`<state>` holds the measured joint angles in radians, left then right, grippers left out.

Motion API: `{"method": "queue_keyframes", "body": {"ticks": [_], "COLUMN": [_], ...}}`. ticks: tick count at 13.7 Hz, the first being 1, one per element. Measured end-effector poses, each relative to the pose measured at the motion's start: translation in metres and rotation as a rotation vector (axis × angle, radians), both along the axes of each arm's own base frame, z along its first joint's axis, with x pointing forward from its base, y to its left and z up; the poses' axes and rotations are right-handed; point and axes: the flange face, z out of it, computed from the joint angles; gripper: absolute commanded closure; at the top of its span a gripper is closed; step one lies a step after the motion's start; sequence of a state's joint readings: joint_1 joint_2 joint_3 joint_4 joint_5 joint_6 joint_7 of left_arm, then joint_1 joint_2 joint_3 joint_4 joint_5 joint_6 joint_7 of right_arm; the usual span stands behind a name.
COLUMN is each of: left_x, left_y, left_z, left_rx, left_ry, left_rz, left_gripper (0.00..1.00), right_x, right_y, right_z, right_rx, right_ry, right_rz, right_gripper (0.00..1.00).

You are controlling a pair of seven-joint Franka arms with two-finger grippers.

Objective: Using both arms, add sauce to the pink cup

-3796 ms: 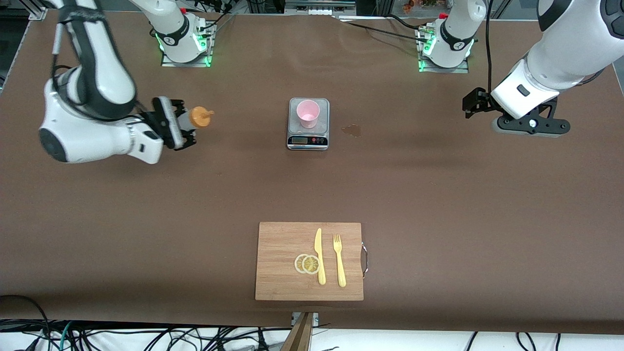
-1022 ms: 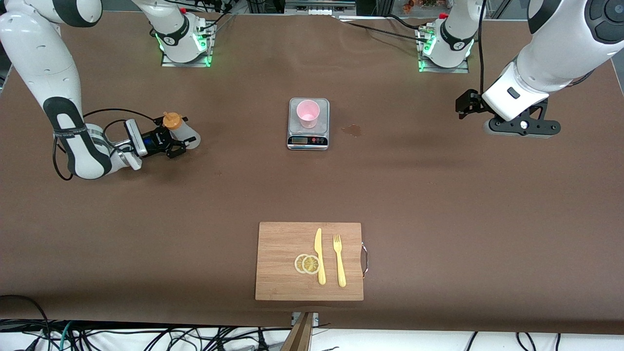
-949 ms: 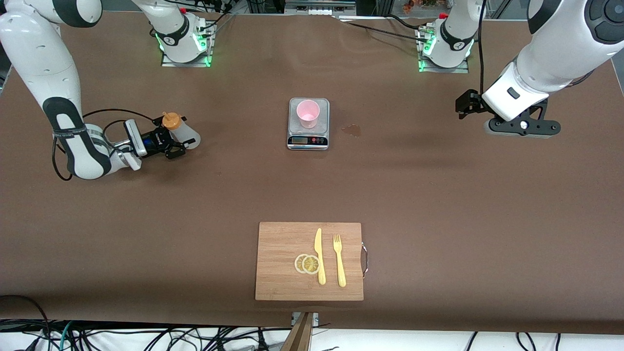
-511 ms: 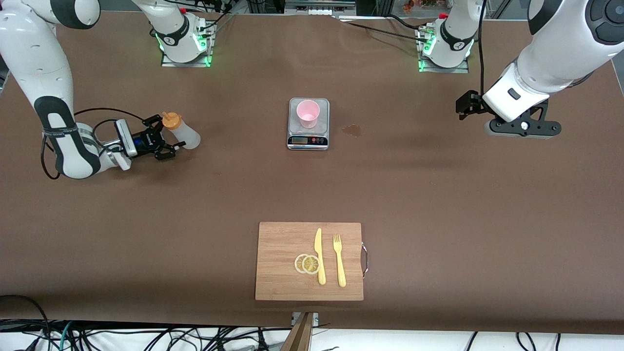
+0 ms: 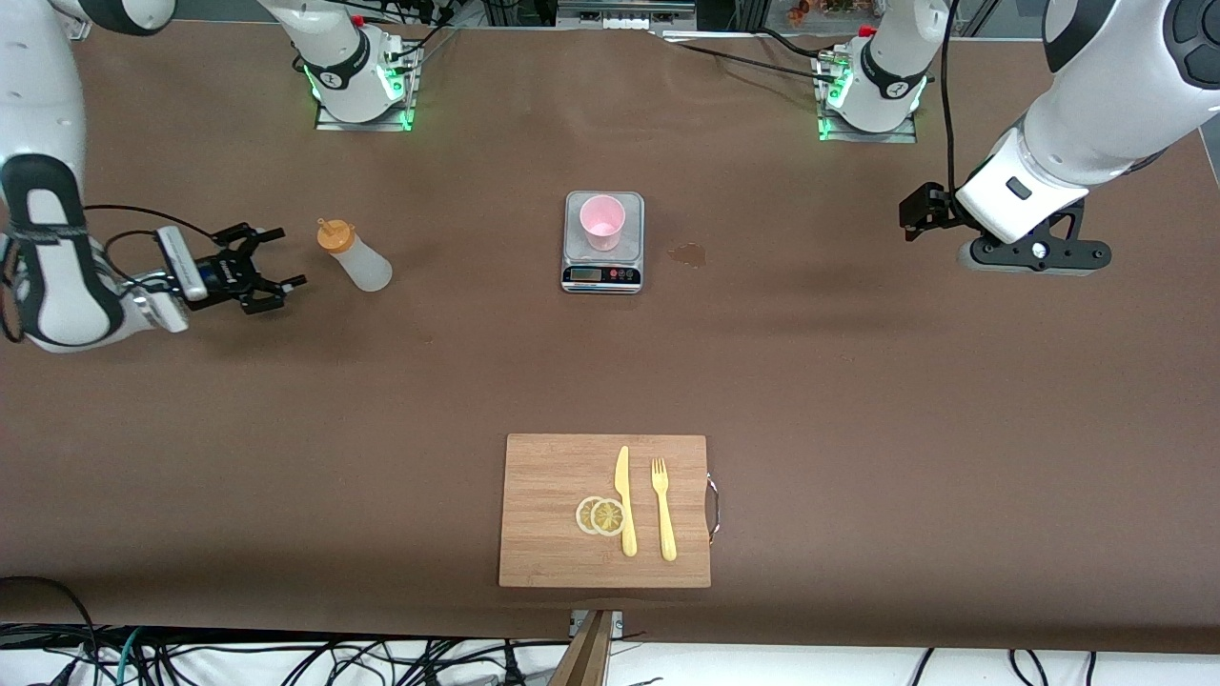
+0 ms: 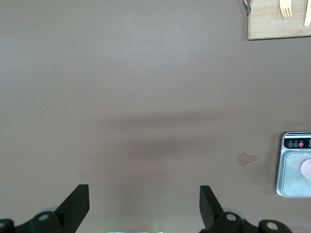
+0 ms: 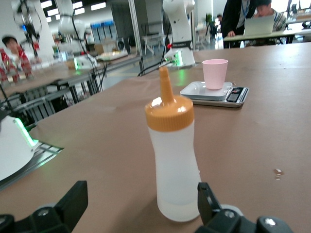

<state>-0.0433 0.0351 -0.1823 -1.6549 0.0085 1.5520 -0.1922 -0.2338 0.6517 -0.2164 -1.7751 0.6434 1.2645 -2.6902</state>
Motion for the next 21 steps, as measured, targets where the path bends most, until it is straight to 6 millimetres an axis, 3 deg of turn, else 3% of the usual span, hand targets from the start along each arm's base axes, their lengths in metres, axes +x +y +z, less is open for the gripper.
{"method": "queue_keyframes", "body": {"ticks": [3, 8, 15, 21], "left_x": [0.002, -0.001, -0.009, -0.015], "left_y": [0.012, 0.061, 0.07, 0.069], "left_z": [0.006, 0.024, 0.034, 0.043], "left_rx": [-0.005, -0.016, -0.019, -0.018], "left_ry": [-0.008, -0.019, -0.017, -0.023], "left_rz": [-0.01, -0.049, -0.065, -0.069], "left_gripper": [0.0, 0.0, 0.0, 0.0], "right_x": [0.01, 0.018, 0.026, 0.022], "right_y": [-0.01, -0.012, 0.023, 0.065], "right_z": [0.076, 0.182, 0.286, 0.345], "right_rx": [-0.131, -0.393, -0.785, -1.007], "right_ry": [-0.021, 0.036, 0.1, 0.172], "right_rz": [-0.023, -0.211, -0.522, -0.778], "right_gripper": [0.0, 0.0, 0.0, 0.0]}}
